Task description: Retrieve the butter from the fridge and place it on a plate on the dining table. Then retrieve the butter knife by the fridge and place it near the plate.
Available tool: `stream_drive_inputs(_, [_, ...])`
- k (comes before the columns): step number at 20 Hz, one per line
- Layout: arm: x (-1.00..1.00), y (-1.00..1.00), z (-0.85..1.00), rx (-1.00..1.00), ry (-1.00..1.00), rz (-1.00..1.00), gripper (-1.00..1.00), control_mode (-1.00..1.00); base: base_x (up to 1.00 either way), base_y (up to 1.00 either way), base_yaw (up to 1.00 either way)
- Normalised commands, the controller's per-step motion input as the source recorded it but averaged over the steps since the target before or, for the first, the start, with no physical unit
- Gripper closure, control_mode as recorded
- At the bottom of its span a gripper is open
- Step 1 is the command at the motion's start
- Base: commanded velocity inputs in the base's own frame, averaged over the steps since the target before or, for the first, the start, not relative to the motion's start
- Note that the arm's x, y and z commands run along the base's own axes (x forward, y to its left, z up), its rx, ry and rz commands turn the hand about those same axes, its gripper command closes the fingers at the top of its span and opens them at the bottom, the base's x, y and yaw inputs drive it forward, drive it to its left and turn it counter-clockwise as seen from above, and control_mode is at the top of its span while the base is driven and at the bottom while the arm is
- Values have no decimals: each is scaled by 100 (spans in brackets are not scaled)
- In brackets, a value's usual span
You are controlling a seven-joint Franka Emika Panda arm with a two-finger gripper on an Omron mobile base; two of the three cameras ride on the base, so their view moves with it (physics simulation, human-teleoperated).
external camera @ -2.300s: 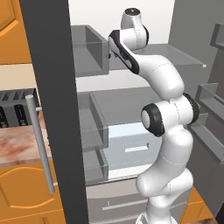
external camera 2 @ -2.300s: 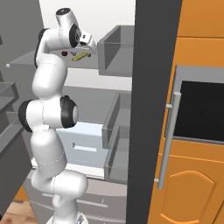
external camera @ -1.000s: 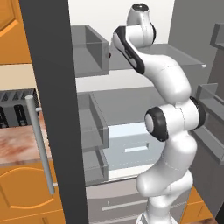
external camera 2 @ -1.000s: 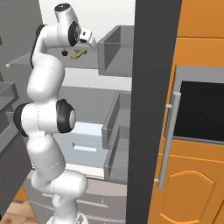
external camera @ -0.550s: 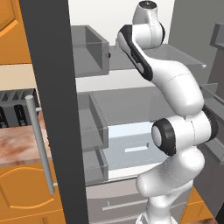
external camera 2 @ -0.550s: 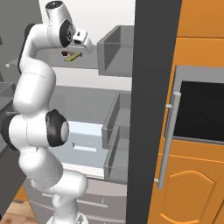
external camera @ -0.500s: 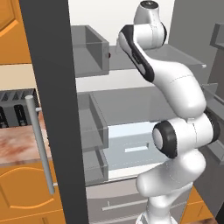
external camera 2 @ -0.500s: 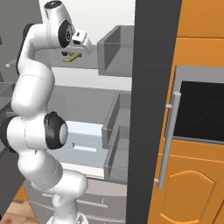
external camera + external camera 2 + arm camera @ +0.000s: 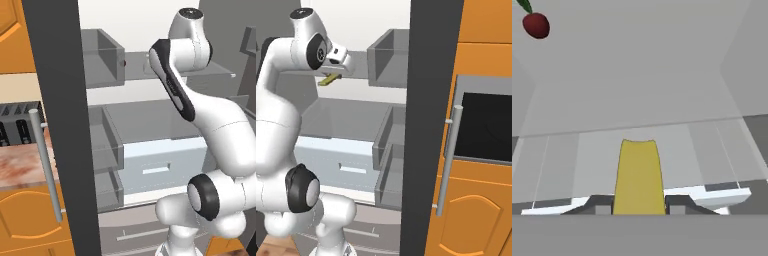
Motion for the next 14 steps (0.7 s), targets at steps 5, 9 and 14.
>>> stream_drive_inputs(5, [-100,-6,-24,0,0,0,100,-100,0,0,0])
stream_drive_inputs(9, [-96,-7,-26,1,0,4,100,-100,0,0,0])
stream_drive_inputs(14, [-52,0,-52,0,5,1,100,-100,0,0,0])
